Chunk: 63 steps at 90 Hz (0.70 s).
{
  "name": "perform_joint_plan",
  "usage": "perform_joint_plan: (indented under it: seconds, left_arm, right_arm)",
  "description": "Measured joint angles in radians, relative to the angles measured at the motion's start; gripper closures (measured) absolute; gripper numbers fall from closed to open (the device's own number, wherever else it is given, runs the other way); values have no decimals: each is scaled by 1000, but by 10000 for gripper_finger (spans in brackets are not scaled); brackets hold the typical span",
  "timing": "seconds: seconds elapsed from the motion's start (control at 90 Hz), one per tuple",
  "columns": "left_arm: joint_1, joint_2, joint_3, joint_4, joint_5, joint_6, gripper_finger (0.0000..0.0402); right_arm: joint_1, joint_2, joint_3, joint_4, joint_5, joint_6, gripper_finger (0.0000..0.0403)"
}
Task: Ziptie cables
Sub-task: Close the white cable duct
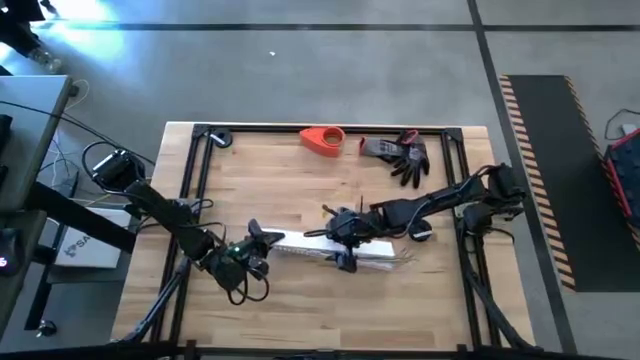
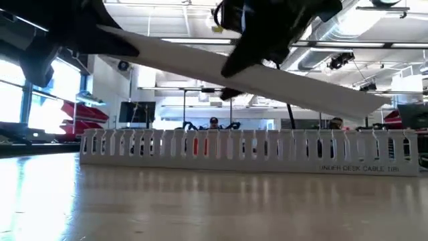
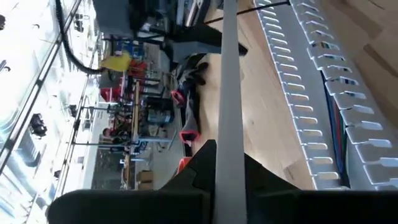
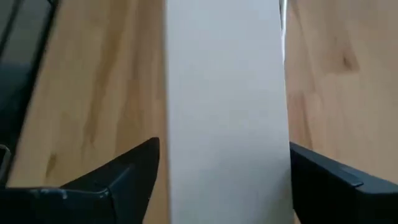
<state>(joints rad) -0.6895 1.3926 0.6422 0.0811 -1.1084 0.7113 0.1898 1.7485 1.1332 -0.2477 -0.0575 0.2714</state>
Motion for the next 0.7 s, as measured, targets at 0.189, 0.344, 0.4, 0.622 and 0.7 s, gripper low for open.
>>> perform_joint_plan:
  seconds: [0.189, 0.344, 0.4, 0.622, 0.7]
  left_arm:
    - [0, 0, 0, -1, 5, -11, 401]
    - [12, -1, -1, -6, 48, -106, 390]
    - [19, -7, -2, -9, 72, -149, 375]
    - [26, -97, -2, 1, 99, -252, 293]
    - [26, -139, -2, -3, 109, -363, 268]
  right_arm:
    - [0, 0, 0, -44, -4, 16, 210]
    - [2, 0, 0, -69, 22, 42, 210]
    - [3, -2, 0, -93, 47, 51, 210]
    - [-3, -53, -2, -261, 244, 146, 210]
    - [1, -108, -2, -340, 307, 165, 210]
